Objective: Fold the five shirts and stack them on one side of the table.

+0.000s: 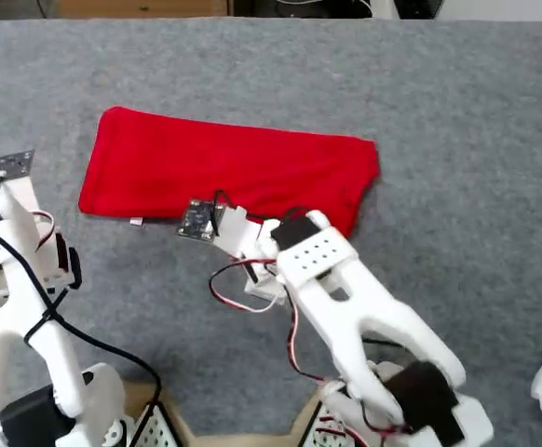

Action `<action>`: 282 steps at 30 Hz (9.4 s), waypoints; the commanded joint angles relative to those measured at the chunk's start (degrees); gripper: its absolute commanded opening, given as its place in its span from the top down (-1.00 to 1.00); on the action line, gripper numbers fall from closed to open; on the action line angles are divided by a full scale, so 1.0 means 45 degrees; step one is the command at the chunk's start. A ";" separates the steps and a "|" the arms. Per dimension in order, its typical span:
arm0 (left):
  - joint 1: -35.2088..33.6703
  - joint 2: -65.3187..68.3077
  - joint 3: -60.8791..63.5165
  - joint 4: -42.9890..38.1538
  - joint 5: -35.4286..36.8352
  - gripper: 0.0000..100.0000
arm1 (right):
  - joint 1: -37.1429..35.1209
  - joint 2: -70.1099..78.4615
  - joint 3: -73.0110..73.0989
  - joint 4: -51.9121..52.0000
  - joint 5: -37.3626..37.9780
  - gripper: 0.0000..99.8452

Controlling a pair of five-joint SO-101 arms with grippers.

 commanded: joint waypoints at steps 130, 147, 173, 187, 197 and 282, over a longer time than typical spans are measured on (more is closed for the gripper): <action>-0.0313 -0.0498 -0.0274 -0.0078 -0.0391 0.75 | 0.3897 0.8821 -1.7983 0.9084 0.2950 0.67; -0.0410 -0.0518 -0.0274 -0.0078 -0.0391 0.75 | 0.0049 0.3487 -0.4835 0.4083 0.2227 0.67; -0.0430 -0.0518 -0.0254 -0.0078 -0.0410 0.75 | 0.0205 0.5636 -0.2354 0.0430 0.2266 0.67; -0.0352 -0.0518 -0.0371 -0.0078 -0.0371 0.75 | 0.0166 0.5734 -0.2452 0.0508 0.1836 0.84; -0.0391 -0.0537 -0.0371 -0.0059 -0.0391 0.75 | 0.0225 0.5675 -0.2491 0.0508 0.1485 0.94; -0.0449 -0.0537 -0.0391 0.0371 -0.0410 0.76 | 0.1846 1.3685 -2.0620 0.6799 0.1700 0.99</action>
